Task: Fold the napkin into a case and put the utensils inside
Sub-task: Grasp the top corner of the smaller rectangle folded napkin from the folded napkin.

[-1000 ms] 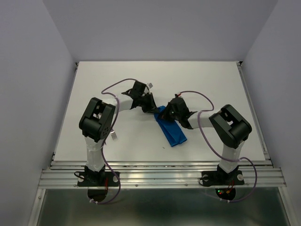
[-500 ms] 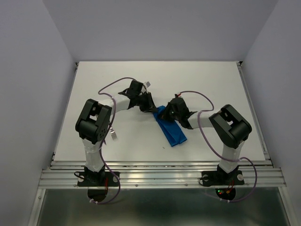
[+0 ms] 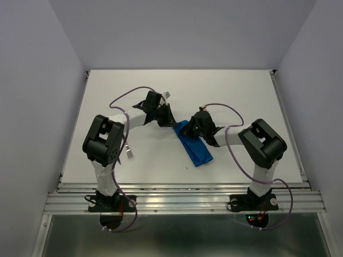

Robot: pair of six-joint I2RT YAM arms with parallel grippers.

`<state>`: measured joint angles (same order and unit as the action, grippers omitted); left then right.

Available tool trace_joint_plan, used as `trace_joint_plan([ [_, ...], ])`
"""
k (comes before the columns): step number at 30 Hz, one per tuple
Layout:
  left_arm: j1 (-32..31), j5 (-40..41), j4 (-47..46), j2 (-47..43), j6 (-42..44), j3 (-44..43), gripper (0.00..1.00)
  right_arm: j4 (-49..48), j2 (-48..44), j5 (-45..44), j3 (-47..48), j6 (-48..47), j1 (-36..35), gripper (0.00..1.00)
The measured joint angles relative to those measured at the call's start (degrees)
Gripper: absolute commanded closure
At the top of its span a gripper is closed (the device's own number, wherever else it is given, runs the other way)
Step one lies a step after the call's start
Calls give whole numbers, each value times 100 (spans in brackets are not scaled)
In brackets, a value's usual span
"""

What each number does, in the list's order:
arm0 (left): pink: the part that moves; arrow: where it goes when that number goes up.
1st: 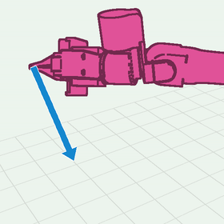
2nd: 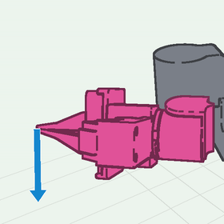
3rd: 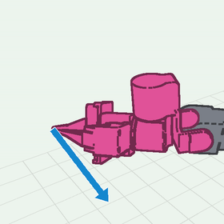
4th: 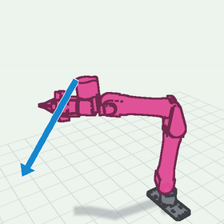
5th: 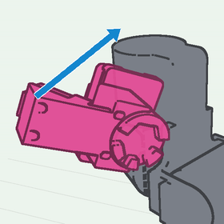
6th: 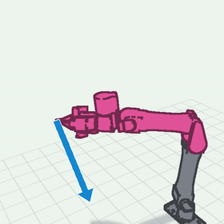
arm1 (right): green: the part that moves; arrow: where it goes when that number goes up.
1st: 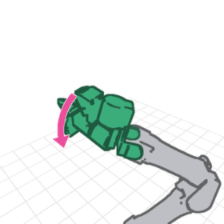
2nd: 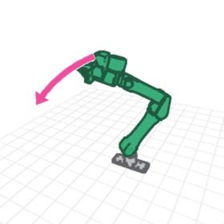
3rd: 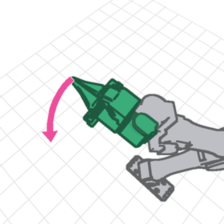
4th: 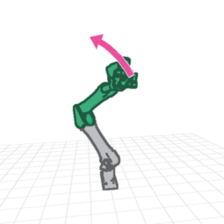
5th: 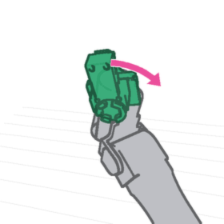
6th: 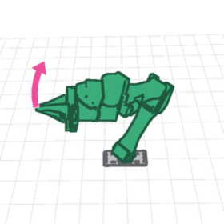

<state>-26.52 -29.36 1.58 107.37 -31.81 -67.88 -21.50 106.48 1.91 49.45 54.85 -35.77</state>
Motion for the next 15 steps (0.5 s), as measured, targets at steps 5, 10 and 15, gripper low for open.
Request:
trace_joint_plan([
  [5,2,149,9,-11,0,28,100,0,0,0,0,0,0,94],
  [10,2,203,52,-11,0,103,100,0,0,0,0,0,0,94],
  [15,-7,199,37,17,0,103,100,0,0,0,0,0,0,94],
])
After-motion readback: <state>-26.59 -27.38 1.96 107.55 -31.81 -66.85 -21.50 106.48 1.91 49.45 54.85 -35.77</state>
